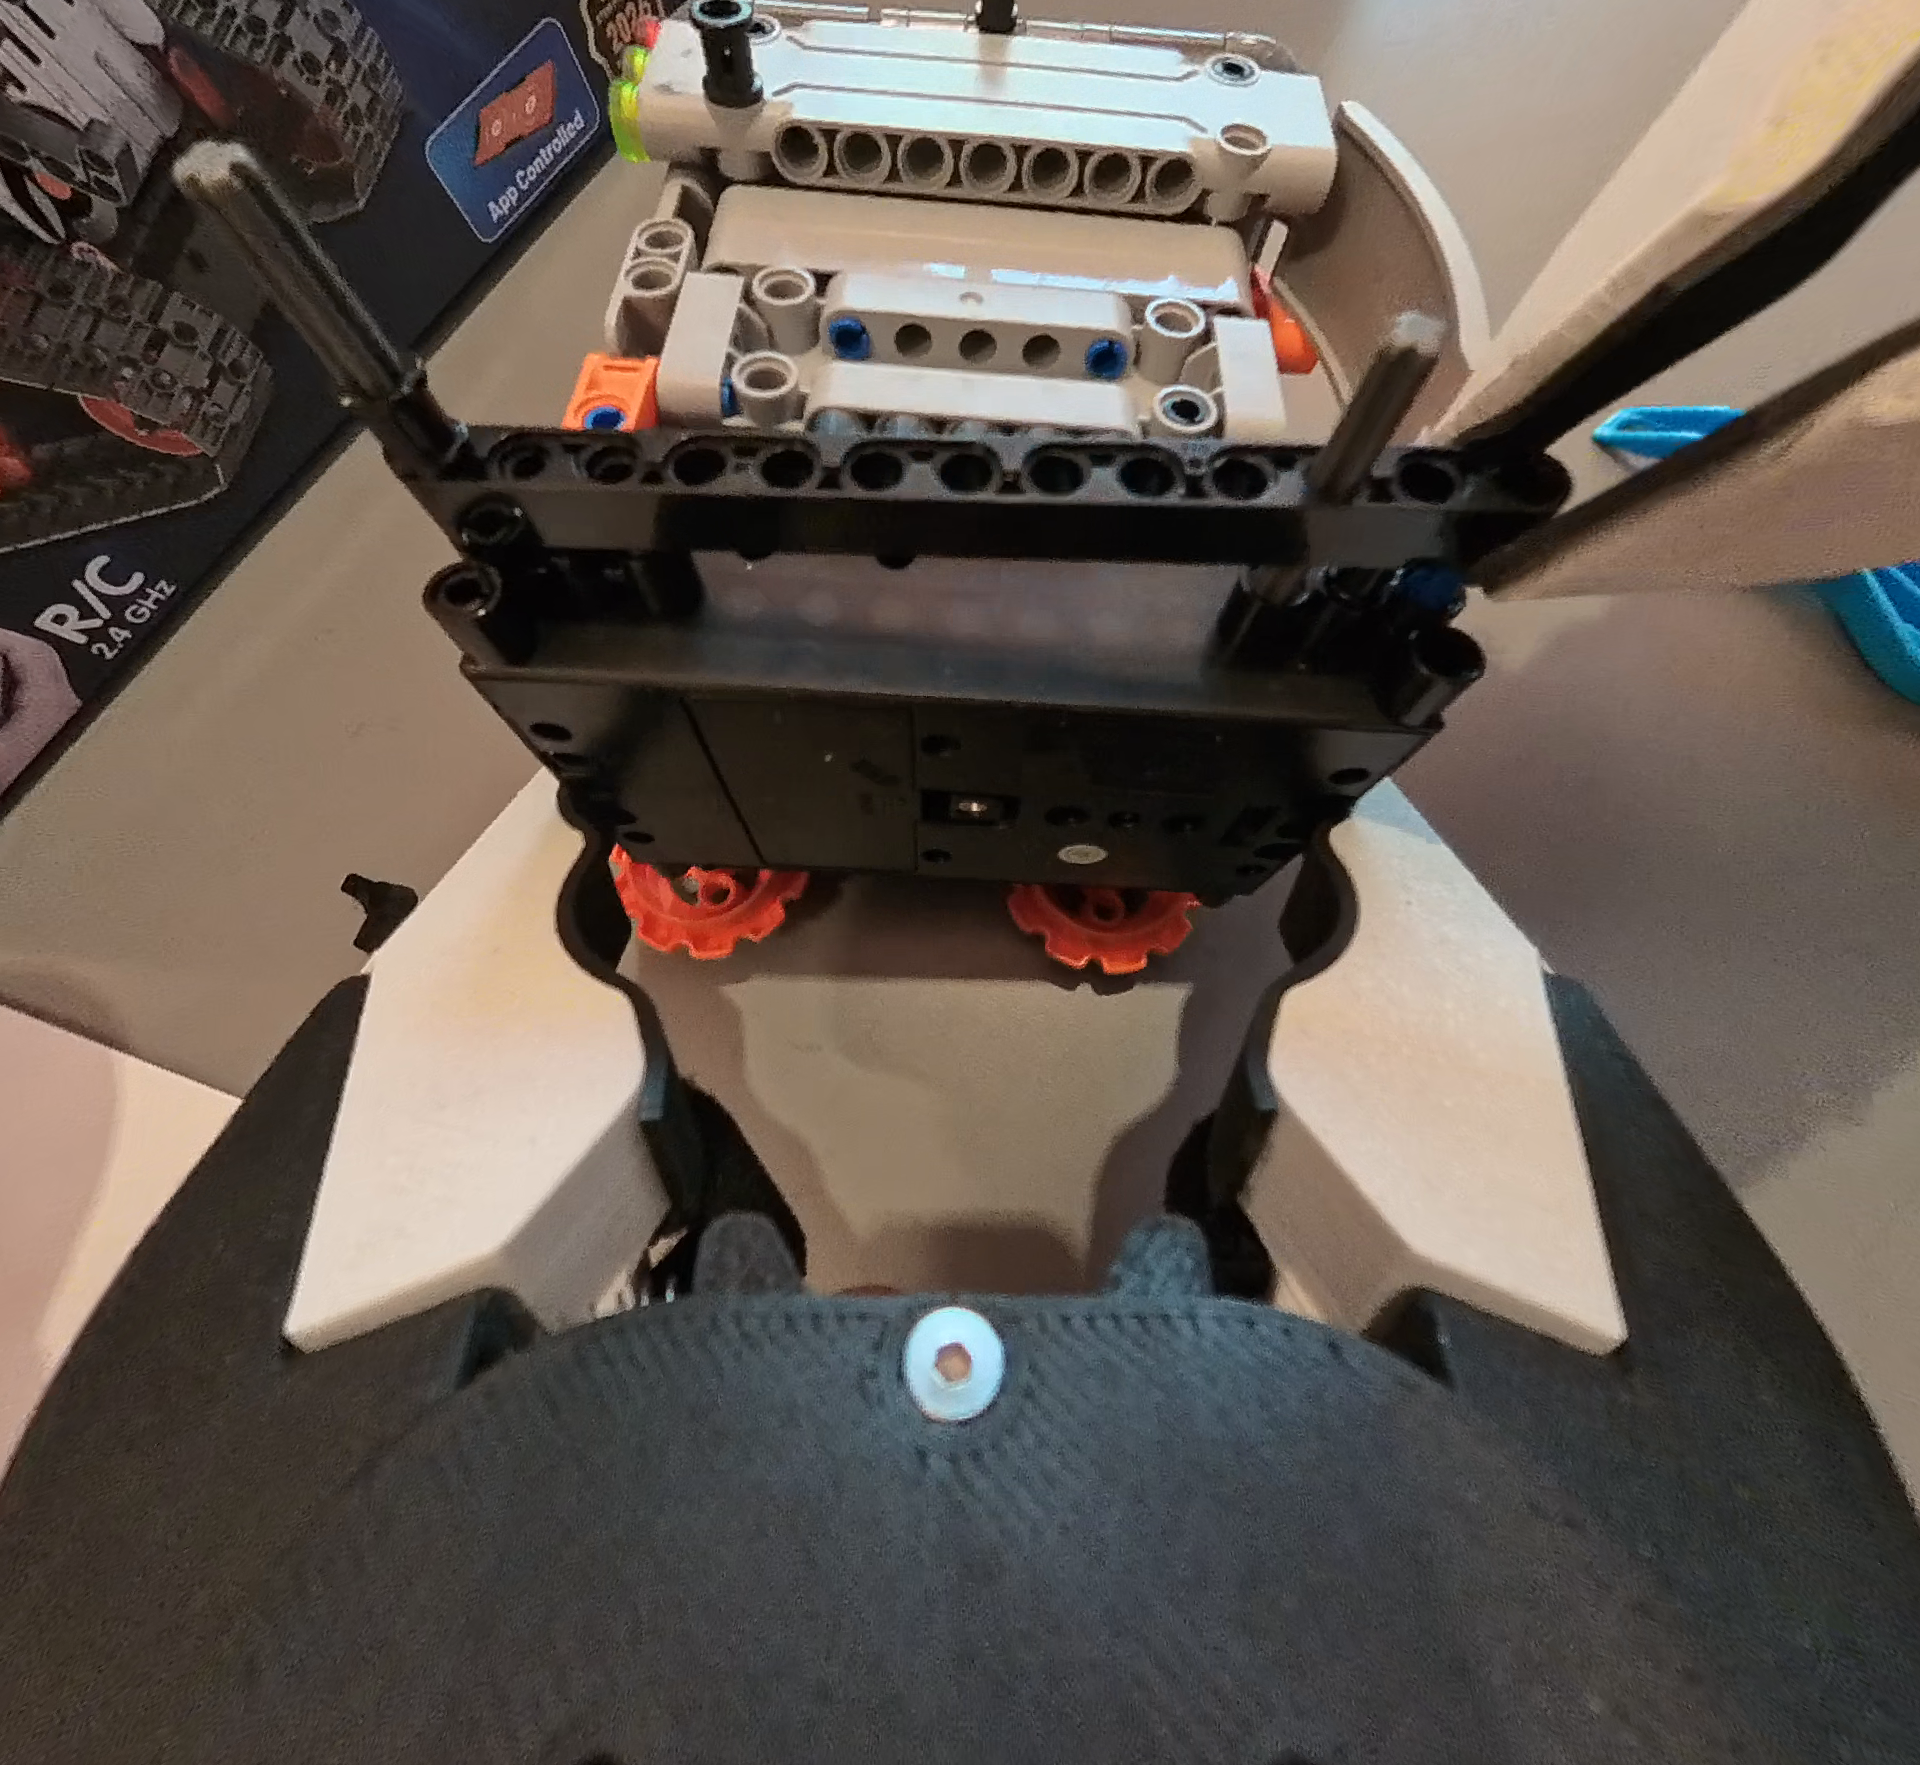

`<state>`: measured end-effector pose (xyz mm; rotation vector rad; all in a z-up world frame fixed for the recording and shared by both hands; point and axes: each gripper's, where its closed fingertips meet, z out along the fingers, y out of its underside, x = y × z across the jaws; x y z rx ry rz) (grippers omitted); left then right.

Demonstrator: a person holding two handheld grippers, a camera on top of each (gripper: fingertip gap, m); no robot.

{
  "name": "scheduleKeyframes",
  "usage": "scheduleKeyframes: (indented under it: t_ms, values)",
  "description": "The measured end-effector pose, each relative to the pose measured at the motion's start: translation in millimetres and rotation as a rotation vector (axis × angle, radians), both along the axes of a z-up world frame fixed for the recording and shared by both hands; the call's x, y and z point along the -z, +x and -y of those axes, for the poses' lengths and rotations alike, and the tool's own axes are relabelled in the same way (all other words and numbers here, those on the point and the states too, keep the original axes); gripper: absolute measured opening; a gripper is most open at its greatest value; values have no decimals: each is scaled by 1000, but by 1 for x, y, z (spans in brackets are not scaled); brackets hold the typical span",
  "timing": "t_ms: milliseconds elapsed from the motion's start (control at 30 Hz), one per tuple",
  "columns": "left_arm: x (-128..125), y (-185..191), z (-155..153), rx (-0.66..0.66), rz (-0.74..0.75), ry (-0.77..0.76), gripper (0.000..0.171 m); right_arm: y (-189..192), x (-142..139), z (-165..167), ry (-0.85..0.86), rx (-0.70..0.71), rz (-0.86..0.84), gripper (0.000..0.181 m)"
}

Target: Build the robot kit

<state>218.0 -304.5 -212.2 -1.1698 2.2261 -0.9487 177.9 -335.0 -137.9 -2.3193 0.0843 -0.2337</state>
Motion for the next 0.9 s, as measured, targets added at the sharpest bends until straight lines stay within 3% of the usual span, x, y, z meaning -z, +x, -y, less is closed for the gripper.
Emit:
scheduleKeyframes:
  t_ms: [367, 800, 900]
  values:
    - [0, 2, 3, 23, -16, -11, 129, 2, 3, 4, -219, -98, 316, 4]
    - [1, 5, 3, 20, -34, 1, 129, 7, 5, 7, -490, -271, 534, 4]
    - [1, 5, 3, 24, -34, 14, 129, 8, 6, 10, -520, -303, 520, 4]
